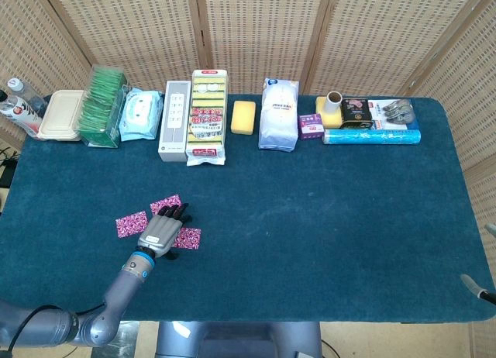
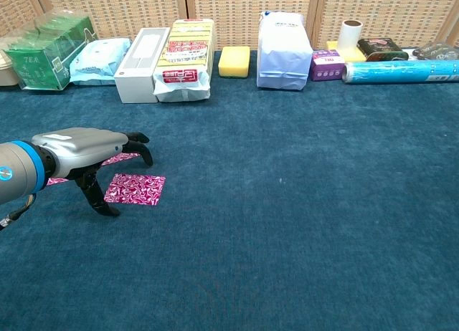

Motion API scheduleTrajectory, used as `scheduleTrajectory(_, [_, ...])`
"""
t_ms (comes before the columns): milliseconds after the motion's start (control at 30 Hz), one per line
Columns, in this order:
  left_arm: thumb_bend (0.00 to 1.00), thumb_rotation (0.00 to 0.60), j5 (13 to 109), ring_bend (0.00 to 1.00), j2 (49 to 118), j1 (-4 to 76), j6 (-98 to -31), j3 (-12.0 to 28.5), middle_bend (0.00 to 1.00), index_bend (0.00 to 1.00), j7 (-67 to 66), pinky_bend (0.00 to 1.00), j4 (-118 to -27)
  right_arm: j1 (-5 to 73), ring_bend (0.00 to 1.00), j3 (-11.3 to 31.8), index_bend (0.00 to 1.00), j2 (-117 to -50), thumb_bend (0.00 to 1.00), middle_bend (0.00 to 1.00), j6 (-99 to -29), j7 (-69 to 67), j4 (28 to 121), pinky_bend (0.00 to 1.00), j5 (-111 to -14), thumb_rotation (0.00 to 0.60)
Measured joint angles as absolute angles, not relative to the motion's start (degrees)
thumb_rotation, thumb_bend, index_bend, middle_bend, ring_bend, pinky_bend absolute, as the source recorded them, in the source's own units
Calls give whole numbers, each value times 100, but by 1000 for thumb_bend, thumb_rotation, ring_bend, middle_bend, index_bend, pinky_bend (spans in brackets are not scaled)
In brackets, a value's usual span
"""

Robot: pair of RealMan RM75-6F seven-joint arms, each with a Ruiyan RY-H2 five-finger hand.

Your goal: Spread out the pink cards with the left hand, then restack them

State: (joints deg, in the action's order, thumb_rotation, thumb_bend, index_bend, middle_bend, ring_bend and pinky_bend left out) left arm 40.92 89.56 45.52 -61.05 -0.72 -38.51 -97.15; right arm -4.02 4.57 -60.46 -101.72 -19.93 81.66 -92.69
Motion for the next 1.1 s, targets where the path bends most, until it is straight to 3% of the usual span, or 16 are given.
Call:
scheduleTrajectory(600, [204, 600, 4258, 0, 9089, 4425, -6190, -11, 0, 381, -3891, 69, -9524, -389, 0, 436, 168, -6035, 8, 2, -10169, -2037, 8169, 0, -9304, 600])
scheduleTrajectory(1100, [208, 600, 4264, 0, 8965, 4335, -6242, 113, 0, 395, -3817, 69, -9670, -416, 0, 384, 167, -6006, 6, 2, -10225, -2149, 8171, 0, -9383, 600])
